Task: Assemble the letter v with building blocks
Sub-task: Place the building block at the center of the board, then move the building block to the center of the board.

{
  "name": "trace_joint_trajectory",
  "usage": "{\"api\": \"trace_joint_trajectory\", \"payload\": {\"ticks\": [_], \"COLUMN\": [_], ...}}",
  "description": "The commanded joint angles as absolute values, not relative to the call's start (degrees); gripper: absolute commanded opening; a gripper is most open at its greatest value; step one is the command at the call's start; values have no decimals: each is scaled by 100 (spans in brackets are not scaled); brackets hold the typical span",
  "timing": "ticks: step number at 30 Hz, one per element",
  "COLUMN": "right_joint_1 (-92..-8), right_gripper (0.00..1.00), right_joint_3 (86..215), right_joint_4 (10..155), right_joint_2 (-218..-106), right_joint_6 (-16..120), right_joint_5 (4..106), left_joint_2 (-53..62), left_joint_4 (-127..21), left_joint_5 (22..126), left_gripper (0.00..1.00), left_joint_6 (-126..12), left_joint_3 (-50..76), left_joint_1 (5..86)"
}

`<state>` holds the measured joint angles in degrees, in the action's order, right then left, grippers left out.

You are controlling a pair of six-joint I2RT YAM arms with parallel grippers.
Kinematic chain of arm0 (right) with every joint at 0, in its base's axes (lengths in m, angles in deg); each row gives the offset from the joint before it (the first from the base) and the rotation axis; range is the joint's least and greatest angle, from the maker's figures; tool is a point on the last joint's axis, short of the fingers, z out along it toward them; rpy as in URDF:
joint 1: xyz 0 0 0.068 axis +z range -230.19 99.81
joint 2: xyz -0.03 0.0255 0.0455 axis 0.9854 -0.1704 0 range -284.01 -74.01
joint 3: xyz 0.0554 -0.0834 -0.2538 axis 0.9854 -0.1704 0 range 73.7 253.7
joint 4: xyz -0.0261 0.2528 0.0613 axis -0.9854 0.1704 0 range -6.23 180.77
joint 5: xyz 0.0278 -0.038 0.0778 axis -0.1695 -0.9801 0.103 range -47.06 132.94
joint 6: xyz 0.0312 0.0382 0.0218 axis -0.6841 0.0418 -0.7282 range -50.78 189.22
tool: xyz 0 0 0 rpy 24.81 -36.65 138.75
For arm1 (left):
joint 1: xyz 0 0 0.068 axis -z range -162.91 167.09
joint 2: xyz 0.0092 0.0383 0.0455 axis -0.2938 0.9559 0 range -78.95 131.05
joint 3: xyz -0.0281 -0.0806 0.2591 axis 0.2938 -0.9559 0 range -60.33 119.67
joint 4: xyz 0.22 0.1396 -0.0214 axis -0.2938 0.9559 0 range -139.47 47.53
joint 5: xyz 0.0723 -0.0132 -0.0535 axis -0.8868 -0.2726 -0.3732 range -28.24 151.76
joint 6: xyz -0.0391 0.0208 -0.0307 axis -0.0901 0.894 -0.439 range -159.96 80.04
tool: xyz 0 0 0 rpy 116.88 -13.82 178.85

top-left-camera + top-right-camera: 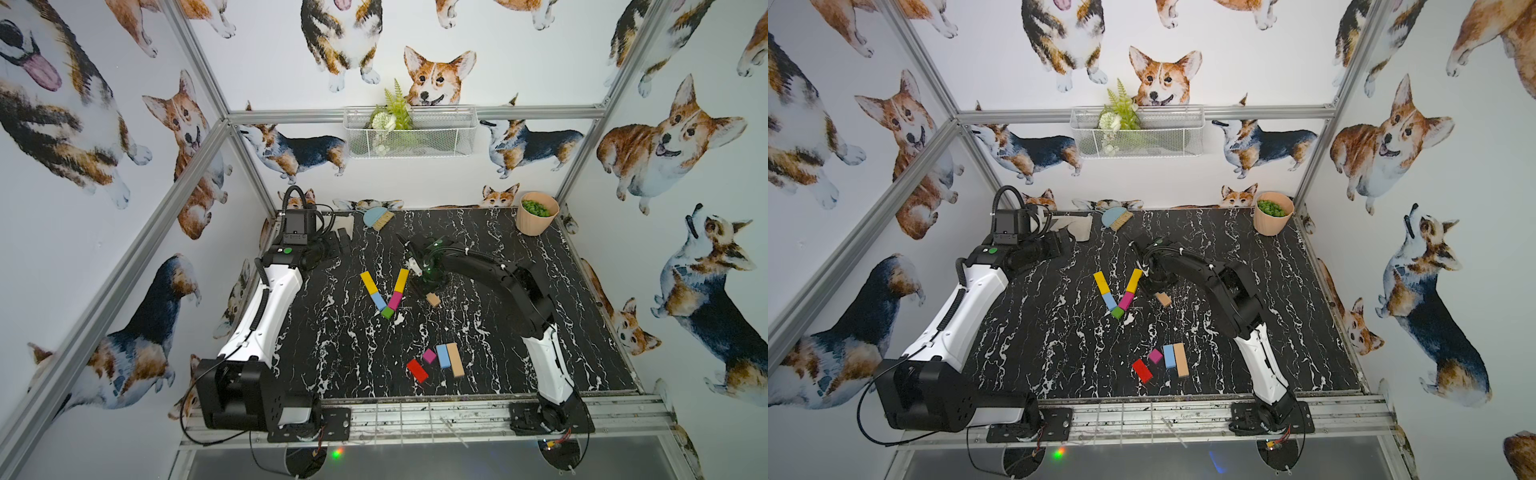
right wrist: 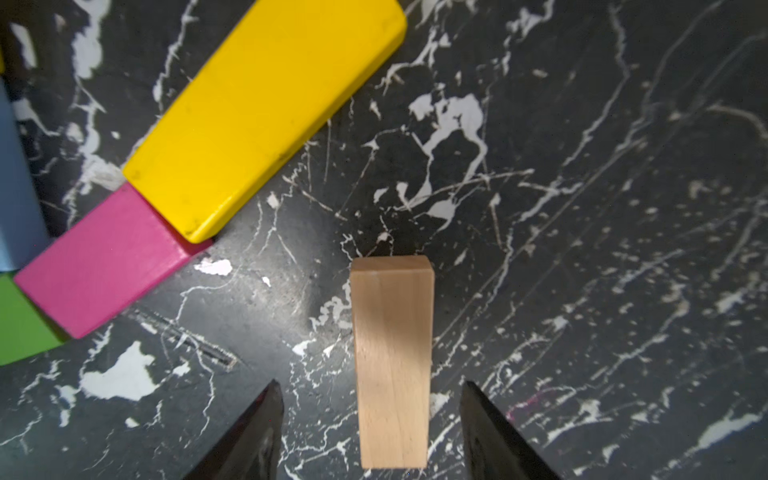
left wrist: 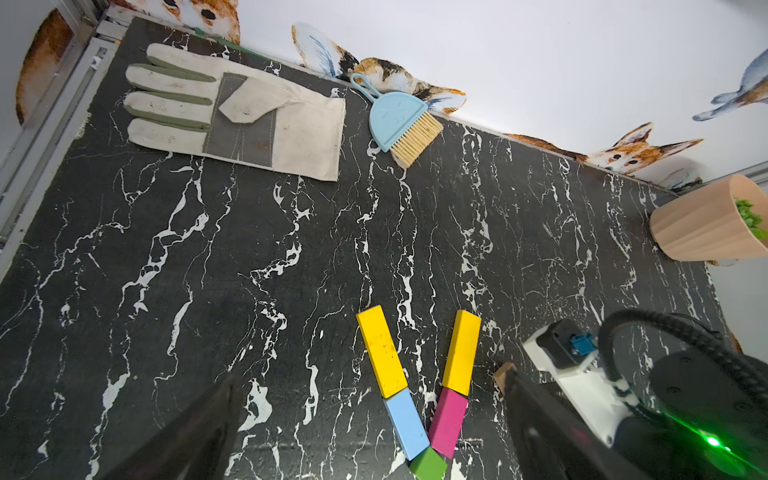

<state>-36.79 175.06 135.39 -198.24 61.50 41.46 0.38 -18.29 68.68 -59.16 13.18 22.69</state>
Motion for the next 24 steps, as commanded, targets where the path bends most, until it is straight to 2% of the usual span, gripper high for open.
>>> {"api": "trace_joint_trajectory", "payload": {"ticks": [1, 12, 16, 20, 24], "right_joint_1": [-3637, -2946, -2703, -2346, -1988], "right_gripper": [71, 75, 83, 95, 97], "right_joint_3": [17141, 14943, 14442, 14213, 13673], "right_joint_4": [13286, 13178, 13106, 13299, 13166], "right_joint_2": [-19409, -17202, -16552, -16194, -15790], "right_joint_6": [5701, 4755, 4350, 4072, 3497], "right_joint_5": [4158, 4255, 4531, 4345, 4505], "left_joint_2": [-16, -20, 6, 2, 15], "left_joint_4": [-1964, -1918, -1925, -1922, -1920], "left_joint_5": [6837, 6846, 6878, 6843, 6860], "left_gripper": [100, 100, 100, 100, 100], "left_joint_6": [-5868, -5877, -5892, -5883, -5886], "left_joint_3": [1312, 1341, 1338, 1332, 1340], "left_joint_1": [2254, 2247, 2248, 2246, 2245]}}
